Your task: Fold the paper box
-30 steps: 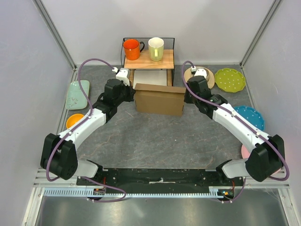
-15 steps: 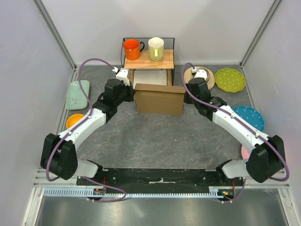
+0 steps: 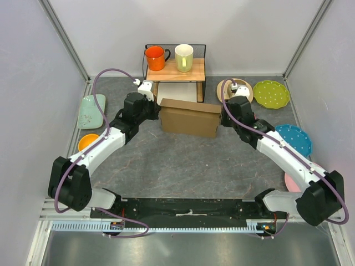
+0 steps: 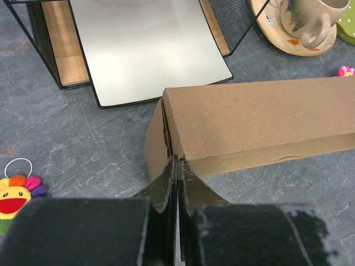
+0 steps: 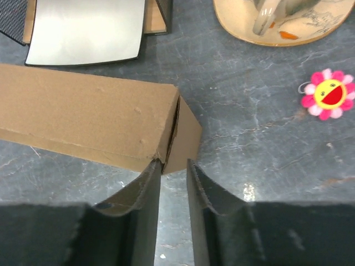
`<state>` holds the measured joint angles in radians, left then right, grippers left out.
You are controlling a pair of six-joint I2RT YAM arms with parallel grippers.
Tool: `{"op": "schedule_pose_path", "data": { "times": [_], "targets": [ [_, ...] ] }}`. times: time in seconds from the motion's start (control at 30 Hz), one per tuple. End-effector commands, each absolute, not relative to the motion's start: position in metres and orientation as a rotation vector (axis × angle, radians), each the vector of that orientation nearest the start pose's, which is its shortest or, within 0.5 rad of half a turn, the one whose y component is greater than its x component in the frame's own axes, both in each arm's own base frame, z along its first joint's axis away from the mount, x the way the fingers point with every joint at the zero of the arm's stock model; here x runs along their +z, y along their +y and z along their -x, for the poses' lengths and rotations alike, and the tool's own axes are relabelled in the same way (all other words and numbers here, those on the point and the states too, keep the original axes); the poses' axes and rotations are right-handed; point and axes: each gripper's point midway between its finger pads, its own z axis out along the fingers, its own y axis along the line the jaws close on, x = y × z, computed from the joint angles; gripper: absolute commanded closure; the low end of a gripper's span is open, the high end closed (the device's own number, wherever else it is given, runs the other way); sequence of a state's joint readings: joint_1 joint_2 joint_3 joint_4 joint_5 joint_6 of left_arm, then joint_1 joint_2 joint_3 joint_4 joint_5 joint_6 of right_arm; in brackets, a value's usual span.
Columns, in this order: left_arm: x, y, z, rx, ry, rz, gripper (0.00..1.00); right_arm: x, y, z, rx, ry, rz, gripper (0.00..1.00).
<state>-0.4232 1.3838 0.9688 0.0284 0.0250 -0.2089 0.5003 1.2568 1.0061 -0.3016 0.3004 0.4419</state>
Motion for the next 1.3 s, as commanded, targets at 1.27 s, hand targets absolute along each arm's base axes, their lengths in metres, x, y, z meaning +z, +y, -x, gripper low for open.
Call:
{"op": "schedule_pose_path", "data": {
  "times": [1.27],
  "targets": [
    [0.282, -0.151, -0.38, -0.331, 1.887, -0.032, 0.65, 0.161, 0.16, -0.36, 0.193, 2.238, -0.078, 0.91]
  ]
}}
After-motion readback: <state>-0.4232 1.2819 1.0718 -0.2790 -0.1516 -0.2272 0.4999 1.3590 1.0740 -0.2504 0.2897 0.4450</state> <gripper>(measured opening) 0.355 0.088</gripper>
